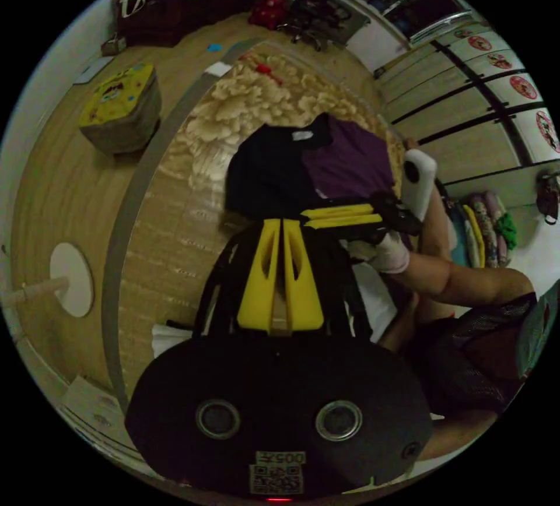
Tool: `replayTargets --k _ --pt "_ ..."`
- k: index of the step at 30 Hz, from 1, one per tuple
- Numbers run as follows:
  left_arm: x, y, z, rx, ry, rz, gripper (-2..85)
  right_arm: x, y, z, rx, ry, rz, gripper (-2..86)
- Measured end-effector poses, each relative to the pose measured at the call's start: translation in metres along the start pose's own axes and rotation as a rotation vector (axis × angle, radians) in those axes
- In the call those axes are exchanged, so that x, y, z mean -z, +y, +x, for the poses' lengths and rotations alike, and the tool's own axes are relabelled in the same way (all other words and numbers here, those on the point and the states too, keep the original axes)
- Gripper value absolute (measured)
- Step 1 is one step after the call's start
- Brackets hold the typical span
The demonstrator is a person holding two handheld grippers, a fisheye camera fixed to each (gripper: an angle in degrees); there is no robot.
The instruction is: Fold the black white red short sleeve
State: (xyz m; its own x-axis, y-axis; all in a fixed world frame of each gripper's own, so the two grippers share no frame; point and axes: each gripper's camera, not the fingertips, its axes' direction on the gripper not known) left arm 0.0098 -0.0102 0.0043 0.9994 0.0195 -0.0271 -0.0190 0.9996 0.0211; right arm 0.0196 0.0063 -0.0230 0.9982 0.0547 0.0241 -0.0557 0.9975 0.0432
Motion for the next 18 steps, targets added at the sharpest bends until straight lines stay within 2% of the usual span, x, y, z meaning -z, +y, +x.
replayTargets --k 5,8,10,12,15,18 --pt "-0.045 -0.035 0.032 -0.051 0.121 0.007 0.3 0.067 0.027 0.071 -0.190 0.003 0.028 2.3" --pt "-0.057 -0.040 0.047 -0.076 0.209 0.144 0.1 0.103 0.040 0.099 -0.244 0.065 0.046 3.4" --pt "-0.057 -0.036 0.053 -0.018 0.146 0.306 -0.3 0.125 0.044 0.113 -0.276 0.109 0.073 3.6" --pt "-0.058 -0.031 0.052 0.071 0.058 0.378 -0.5 0.149 0.044 0.124 -0.263 0.134 0.099 3.7" --pt "-0.077 -0.028 0.055 0.187 -0.140 0.368 -0.6 0.160 0.038 0.124 -0.184 0.141 0.062 3.3" --pt "-0.111 -0.041 0.064 0.138 -0.051 0.280 -0.6 0.160 0.032 0.125 -0.104 0.119 0.004 1.8"
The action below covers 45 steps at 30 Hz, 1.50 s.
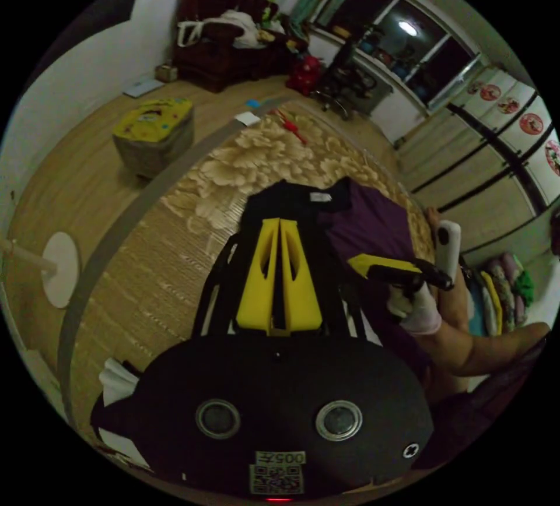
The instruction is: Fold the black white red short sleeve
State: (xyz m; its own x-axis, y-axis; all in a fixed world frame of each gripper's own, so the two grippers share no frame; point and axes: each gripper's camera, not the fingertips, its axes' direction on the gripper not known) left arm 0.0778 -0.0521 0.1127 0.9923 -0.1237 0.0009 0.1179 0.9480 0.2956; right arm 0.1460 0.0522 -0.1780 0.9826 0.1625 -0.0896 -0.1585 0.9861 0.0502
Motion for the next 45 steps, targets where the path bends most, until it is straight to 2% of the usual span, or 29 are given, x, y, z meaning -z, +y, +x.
replayTargets --k 2,4,6,8,12,13,15,19,22,27,30,33,37,42,45 --pt "-0.026 -0.004 0.012 -0.015 -0.003 -0.062 -0.6 -0.004 -0.005 0.005 0.024 0.036 -0.038 0.3" --pt "-0.061 -0.011 0.025 -0.004 -0.098 -0.135 -0.6 -0.008 -0.012 0.013 0.028 0.089 -0.096 -0.6" --pt "-0.083 -0.017 0.029 0.023 -0.136 -0.146 -0.6 -0.012 -0.019 0.027 0.022 0.171 -0.188 -0.9" --pt "-0.098 -0.024 0.031 0.057 -0.149 -0.125 -0.6 -0.004 -0.021 0.035 0.034 0.176 -0.176 -0.9" --pt "-0.100 -0.023 0.041 0.162 -0.104 0.141 -0.6 0.018 -0.022 0.053 0.031 0.172 -0.174 -1.0" --pt "-0.095 -0.017 0.050 0.168 -0.090 0.247 -0.6 0.021 -0.022 0.056 0.030 0.164 -0.179 -1.0" --pt "-0.094 -0.005 0.068 0.145 -0.059 0.332 -0.6 0.043 -0.017 0.064 0.027 0.127 -0.180 -1.0" --pt "-0.118 0.028 0.116 0.052 -0.027 0.311 -0.6 0.106 0.005 0.077 0.019 -0.032 -0.118 -1.0" --pt "-0.148 0.051 0.158 -0.043 0.007 0.250 -0.4 0.170 0.029 0.098 0.008 -0.013 -0.106 -1.0" --pt "-0.208 0.064 0.247 -0.243 0.048 0.155 1.6 0.290 0.070 0.162 -0.091 0.273 0.020 -0.5" --pt "-0.251 0.059 0.308 -0.391 0.068 0.093 7.1 0.334 0.082 0.198 -0.182 0.392 0.122 1.6" --pt "-0.299 0.054 0.366 -0.530 0.031 0.009 10.2 0.354 0.072 0.222 -0.219 0.434 0.160 5.6" --pt "-0.365 0.057 0.417 -0.595 -0.135 -0.101 11.0 0.354 0.048 0.239 -0.229 0.524 0.101 6.8" --pt "-0.410 0.065 0.430 -0.536 -0.218 -0.170 10.6 0.339 0.029 0.250 -0.228 0.641 0.005 7.6" --pt "-0.421 0.070 0.424 -0.463 -0.226 -0.144 8.0 0.335 0.030 0.250 -0.249 0.743 0.021 4.5"
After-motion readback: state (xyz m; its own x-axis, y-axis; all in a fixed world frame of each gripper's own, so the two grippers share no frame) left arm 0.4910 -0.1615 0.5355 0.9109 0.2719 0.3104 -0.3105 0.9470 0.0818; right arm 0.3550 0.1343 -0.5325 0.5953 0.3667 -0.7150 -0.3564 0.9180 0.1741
